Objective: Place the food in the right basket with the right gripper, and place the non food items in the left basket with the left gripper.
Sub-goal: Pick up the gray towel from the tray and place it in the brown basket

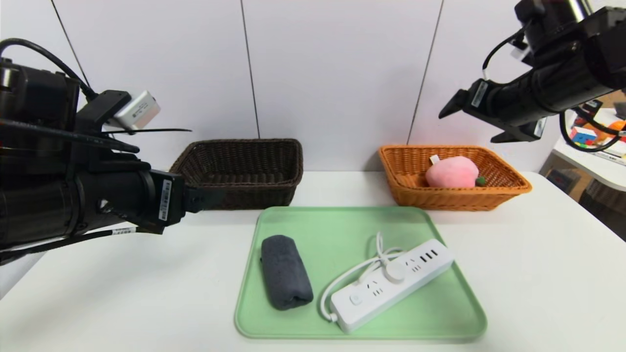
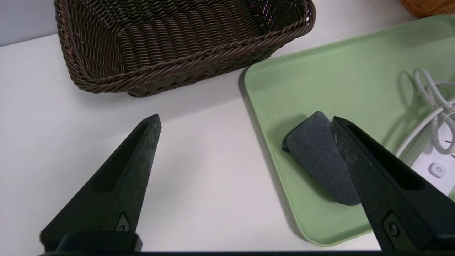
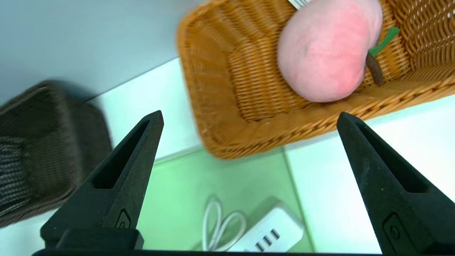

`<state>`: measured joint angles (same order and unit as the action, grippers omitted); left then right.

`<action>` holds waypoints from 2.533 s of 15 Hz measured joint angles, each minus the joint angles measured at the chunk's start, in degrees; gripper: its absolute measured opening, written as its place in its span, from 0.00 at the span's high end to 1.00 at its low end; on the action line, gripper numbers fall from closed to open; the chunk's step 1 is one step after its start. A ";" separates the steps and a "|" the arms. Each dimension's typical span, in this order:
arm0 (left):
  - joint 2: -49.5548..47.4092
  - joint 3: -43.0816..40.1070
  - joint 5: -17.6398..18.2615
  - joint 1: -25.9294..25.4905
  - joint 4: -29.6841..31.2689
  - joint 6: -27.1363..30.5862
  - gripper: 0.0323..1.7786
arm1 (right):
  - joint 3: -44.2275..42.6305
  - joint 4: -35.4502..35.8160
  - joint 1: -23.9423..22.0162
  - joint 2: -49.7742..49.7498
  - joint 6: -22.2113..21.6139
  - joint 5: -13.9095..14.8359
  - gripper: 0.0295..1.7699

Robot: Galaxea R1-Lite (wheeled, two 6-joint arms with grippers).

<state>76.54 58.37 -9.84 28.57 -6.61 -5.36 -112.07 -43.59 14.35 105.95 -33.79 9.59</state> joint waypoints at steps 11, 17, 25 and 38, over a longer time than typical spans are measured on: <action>15.79 23.69 -15.41 16.76 -27.21 -19.86 0.05 | 0.09 -20.04 6.38 -6.21 -11.11 0.38 0.04; 26.05 31.99 -12.37 18.69 -39.10 -36.11 0.05 | 0.35 -19.99 6.53 -6.80 -16.29 -0.95 0.04; 34.15 37.57 -9.07 19.35 -42.29 -44.69 0.05 | 0.35 -19.94 7.39 -7.11 -16.79 -3.25 0.04; 39.69 38.22 -6.83 17.90 -42.34 -47.23 0.05 | 0.35 -19.31 8.41 -7.58 -16.68 -3.21 0.04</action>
<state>116.24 96.59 -16.66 46.47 -48.95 -52.59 -111.71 -62.90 22.76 98.37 -50.47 6.39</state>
